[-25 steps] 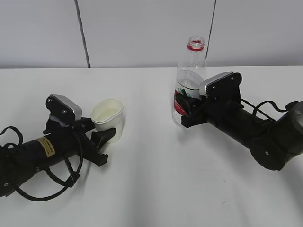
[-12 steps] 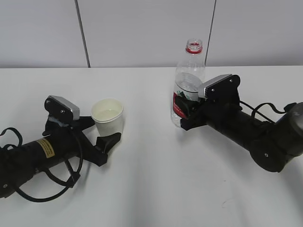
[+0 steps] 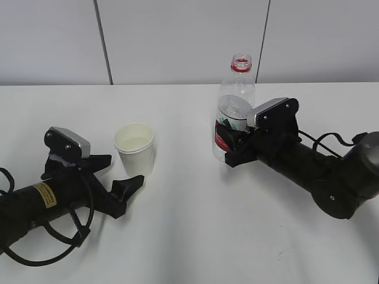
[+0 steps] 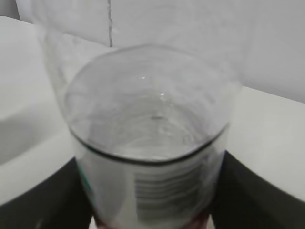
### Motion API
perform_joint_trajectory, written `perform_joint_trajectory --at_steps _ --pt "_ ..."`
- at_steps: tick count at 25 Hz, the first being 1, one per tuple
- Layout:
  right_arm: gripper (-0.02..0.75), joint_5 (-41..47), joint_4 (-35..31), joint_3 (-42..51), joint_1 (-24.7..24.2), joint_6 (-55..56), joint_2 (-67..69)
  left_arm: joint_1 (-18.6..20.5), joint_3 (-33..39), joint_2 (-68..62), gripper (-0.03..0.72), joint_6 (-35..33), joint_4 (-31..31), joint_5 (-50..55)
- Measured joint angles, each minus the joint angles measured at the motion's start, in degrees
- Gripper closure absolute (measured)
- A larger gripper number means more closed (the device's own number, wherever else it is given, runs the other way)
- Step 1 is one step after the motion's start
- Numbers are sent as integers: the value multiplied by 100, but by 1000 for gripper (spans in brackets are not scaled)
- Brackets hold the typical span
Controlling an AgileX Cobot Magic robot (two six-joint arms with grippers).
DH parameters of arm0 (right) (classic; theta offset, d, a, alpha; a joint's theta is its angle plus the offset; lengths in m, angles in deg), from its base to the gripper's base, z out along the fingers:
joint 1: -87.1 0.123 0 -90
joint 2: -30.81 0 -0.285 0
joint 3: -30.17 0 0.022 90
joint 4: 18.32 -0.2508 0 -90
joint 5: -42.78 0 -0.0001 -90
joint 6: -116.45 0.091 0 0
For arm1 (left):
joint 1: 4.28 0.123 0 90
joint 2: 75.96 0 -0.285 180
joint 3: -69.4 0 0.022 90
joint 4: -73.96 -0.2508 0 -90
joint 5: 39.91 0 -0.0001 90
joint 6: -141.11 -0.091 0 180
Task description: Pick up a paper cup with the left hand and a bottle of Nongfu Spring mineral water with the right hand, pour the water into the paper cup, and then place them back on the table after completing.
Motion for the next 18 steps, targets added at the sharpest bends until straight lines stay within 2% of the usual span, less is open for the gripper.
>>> perform_joint_trajectory --at_steps 3,6,13,18 --pt "181 -74 -9 110 0 130 0 0 4 0 101 0 2 0" --pt "113 -130 -192 302 0 186 0 0 16 0 101 0 7 0" --pt "105 -130 -422 1029 0 209 -574 25 361 230 101 -38 89 1" --pt "108 -140 -779 1606 0 167 -1009 315 821 624 101 -106 290 1"
